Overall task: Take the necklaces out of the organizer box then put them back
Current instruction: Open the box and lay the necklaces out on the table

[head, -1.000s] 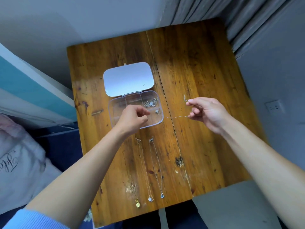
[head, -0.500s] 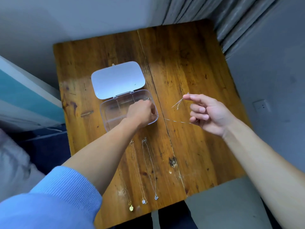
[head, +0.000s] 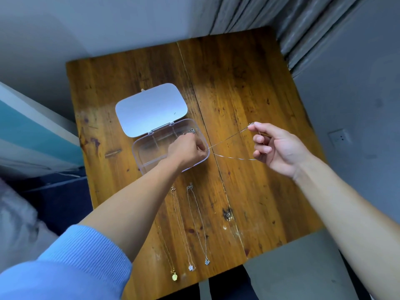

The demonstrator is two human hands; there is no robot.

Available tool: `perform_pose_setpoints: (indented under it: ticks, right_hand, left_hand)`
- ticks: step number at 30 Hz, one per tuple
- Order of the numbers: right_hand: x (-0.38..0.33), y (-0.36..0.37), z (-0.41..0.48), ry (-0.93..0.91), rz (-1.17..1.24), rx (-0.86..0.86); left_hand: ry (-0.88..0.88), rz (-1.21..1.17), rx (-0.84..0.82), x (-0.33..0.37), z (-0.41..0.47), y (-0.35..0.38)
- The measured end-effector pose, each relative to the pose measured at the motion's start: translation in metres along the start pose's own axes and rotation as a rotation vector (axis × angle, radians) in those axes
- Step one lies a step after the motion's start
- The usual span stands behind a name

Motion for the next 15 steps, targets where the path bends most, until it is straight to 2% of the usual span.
perform_pose_setpoints:
  ticks: [10, 15]
  right_hand:
    - [0.002, 0.003, 0.011, -0.006, 0.000, 0.045]
    - [0.000, 0.000, 0.014, -0.111, -0.220, 0.125]
  left_hand:
    - [-0.013, -0.007, 0.055, 0.003, 0.003, 0.004]
    - [0.032, -0.083, 0.095, 0.004, -0.016, -0.017]
Point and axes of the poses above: each hand's wrist, its own z-axis towards the middle knuckle, its own y-axis out of the palm, x = y × z, the point moved 1 cm from there along z, towards the middle knuckle, and after that the axes turned 2 degrees about y, right-handed, at the moved point
